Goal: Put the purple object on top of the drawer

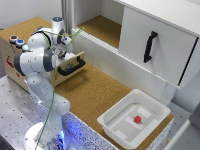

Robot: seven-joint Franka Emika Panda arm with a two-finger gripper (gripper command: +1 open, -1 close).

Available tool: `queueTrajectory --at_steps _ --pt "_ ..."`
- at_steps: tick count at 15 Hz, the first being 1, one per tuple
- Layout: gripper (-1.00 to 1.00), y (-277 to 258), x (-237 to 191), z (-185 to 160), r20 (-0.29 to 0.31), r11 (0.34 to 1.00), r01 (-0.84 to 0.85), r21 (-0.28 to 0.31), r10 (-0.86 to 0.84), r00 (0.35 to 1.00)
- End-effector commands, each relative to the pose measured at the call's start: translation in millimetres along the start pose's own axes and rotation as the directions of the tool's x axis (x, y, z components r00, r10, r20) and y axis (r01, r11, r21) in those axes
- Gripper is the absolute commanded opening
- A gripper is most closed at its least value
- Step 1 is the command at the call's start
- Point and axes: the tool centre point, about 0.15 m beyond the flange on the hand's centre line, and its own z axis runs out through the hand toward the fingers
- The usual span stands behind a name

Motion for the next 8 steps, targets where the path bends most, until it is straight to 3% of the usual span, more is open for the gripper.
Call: queueTrajectory --at_steps 1,3,5,7,8 --pt "-1.00 -53 34 -81 0.004 0.959 0.225 -0.175 -0.227 0.974" --pt "-1.00 -78 41 -94 0.048 0.923 0.371 -0.103 -0.367 0.929" --pt "-1.00 -105 41 -106 0.070 0.857 0.510 -0.073 -0.506 0.860" --pt "-1.00 -123 43 -109 0.093 0.764 0.644 0.036 -0.644 0.759" --pt "-1.00 -130 42 -102 0.139 0.710 0.704 0.036 -0.701 0.700"
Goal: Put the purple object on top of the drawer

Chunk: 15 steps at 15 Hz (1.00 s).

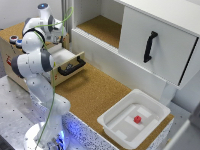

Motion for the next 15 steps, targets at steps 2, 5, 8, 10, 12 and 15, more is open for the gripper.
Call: queueTrajectory --at_steps 2,5,8,10,12,15 --pt "-1.00 -40 47 -1 0.234 0.927 0.369 0.068 -0.374 0.897" --pt "-1.00 -30 49 38 0.260 0.854 0.471 0.222 -0.517 0.815" --pt "-1.00 -9 51 59 0.201 0.806 0.521 0.282 -0.581 0.789" --pt "-1.00 -5 50 56 0.118 0.742 0.584 0.328 -0.646 0.755" --pt "-1.00 -5 49 40 0.064 0.689 0.631 0.357 -0.692 0.719" --pt "1.00 -8 43 21 0.076 0.658 0.676 0.333 -0.733 0.676"
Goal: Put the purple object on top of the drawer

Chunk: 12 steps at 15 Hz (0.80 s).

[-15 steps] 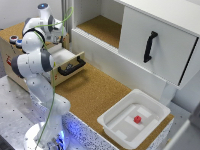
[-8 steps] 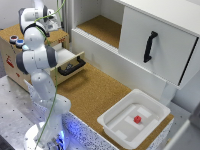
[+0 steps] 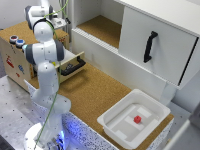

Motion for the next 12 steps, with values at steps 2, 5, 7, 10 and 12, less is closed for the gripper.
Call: queueTrajectory --at_steps 2,5,7,10,12 --pt "1.00 -7 -4 -38 0.058 0.992 0.109 0.064 -0.112 0.992" --pt "1.00 -15 -8 -48 0.006 0.994 0.088 0.068 -0.089 0.996" --pt "1.00 -24 -13 -58 -0.023 0.996 0.071 0.058 -0.070 0.997" --pt "1.00 -46 -29 -62 -0.046 0.998 0.024 0.064 -0.021 0.999" --pt "1.00 -60 -44 -60 -0.088 0.997 -0.043 0.070 0.049 0.995"
